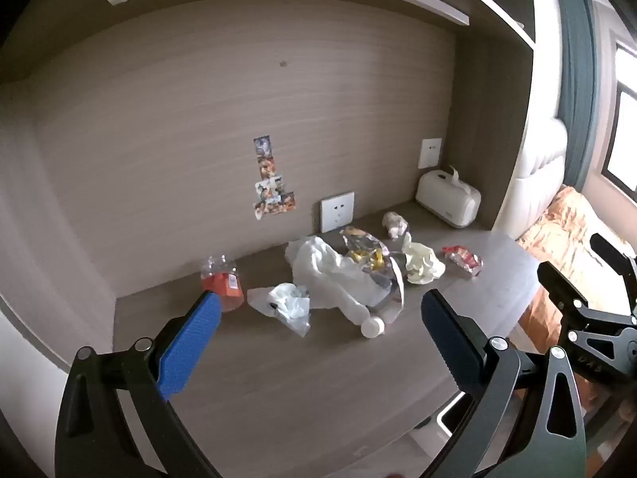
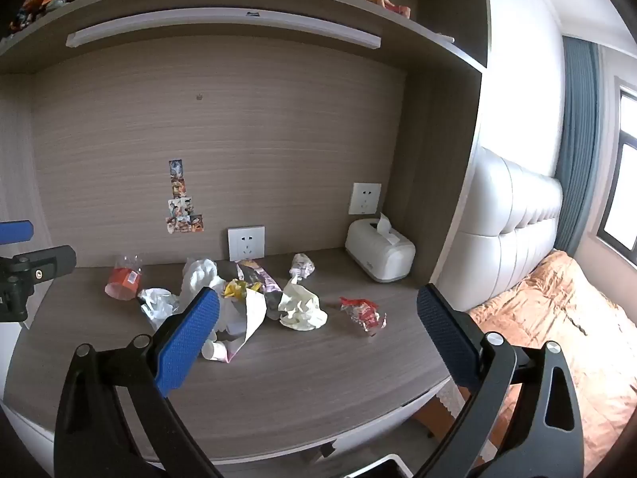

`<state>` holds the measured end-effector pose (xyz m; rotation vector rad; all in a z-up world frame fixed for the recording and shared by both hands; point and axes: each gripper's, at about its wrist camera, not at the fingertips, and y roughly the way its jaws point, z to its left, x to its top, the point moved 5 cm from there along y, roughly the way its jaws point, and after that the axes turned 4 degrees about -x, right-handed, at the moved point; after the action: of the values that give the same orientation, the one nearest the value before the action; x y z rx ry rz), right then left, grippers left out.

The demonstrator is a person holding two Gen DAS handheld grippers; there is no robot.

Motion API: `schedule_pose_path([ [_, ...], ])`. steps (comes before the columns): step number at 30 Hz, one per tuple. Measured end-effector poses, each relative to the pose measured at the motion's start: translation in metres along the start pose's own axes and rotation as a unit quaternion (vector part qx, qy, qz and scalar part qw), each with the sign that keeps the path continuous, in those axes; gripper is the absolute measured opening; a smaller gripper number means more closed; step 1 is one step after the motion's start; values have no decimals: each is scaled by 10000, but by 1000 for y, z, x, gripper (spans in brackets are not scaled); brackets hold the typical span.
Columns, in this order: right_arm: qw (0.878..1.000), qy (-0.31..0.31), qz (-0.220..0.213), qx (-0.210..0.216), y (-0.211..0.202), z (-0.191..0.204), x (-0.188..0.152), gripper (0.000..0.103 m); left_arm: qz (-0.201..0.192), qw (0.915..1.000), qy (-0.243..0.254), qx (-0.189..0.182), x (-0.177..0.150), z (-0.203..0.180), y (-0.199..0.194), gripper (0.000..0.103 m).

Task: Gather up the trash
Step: 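Move both tools toward the trash pile on the desk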

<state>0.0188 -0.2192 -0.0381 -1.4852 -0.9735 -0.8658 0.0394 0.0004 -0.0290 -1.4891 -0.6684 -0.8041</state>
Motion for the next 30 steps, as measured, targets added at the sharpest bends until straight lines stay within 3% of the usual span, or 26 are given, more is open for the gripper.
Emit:
schedule_pose_path([
  [17,10000,4,32,12,1,1,0,99,-11,9999,-99,-47,-7,-7,-9,98],
  [26,10000,-48,55,66,3,0,0,99,59,9996,-184,-184,-9,-9,-3,98],
  [30,10000,11,-3,84,6,3,5,99,97,9986,-242,-451,-5,1,5,98],
])
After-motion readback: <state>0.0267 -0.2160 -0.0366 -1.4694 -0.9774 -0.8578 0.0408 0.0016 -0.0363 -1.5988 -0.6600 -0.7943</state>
